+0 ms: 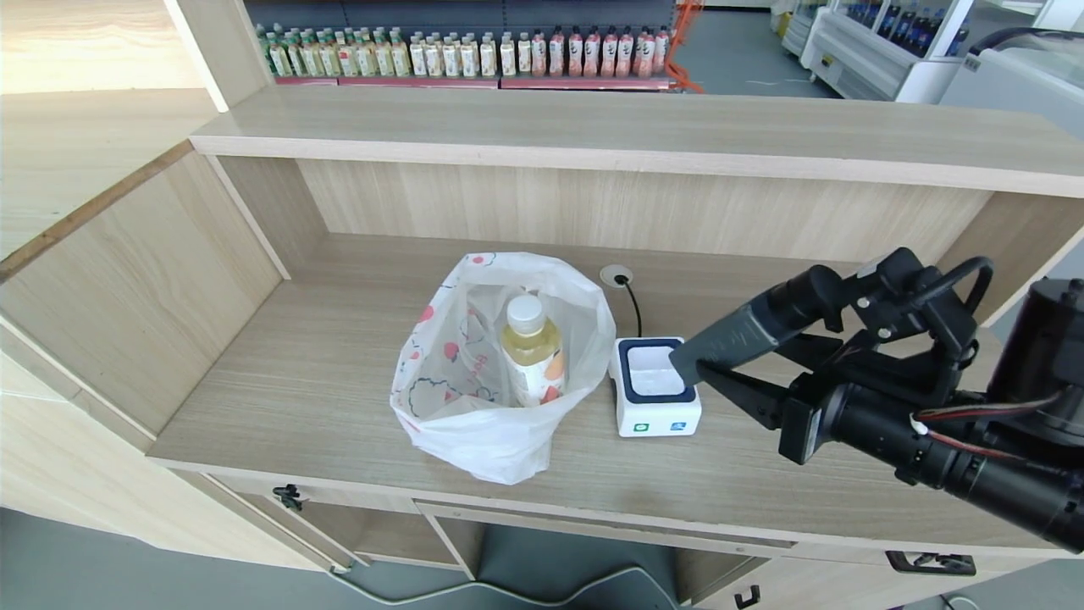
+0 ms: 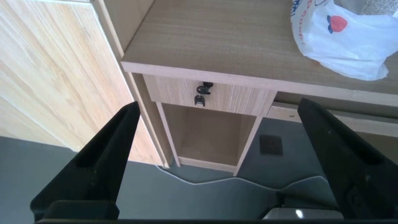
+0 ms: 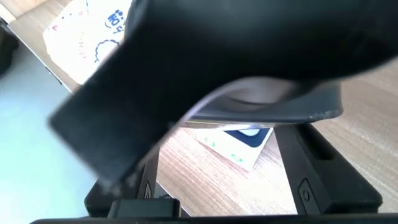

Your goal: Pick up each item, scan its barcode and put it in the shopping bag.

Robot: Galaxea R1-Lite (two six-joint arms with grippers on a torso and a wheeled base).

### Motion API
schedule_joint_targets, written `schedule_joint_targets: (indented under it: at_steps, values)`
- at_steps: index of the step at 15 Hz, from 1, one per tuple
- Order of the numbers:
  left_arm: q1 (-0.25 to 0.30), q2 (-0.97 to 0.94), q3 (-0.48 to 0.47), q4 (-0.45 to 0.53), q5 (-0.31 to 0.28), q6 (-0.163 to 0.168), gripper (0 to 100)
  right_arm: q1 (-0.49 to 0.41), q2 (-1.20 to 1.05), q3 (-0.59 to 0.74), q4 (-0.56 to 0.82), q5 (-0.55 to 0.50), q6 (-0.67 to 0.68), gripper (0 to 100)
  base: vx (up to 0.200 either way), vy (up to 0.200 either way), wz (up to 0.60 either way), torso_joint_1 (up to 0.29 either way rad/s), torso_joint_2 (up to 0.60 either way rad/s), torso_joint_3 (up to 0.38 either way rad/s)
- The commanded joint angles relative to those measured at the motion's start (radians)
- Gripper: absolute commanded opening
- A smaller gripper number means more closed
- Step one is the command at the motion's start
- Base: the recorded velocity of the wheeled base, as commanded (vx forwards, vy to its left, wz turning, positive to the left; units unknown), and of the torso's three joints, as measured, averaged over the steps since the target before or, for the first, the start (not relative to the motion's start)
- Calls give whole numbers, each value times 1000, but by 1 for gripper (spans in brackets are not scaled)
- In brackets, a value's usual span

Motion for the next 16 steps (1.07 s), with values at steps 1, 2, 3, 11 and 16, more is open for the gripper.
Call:
schedule_joint_targets:
  at_steps: [1, 2, 3, 11, 16]
  values:
    - [0, 0, 0, -1, 0, 0, 100, 2, -16, 4, -4, 0, -2, 0, 0, 200, 0, -17, -7, 7]
    - [0, 0, 0, -1, 0, 0, 100, 1, -19, 6, -4, 0, -2, 0, 0, 200, 0, 7, -7, 7]
    - [0, 0, 0, -1, 0, 0, 100, -3, -18, 3, -4, -1, -2, 0, 0, 200, 0, 27, 12, -7]
    - [0, 0, 0, -1, 0, 0, 100, -1, 56, -3, -4, 39, 98, 0, 0, 0, 0, 0, 0, 0]
    - [0, 0, 0, -1, 0, -2, 100, -110, 252, -36, -188, 42, 93, 0, 0, 0, 0, 0, 0, 0]
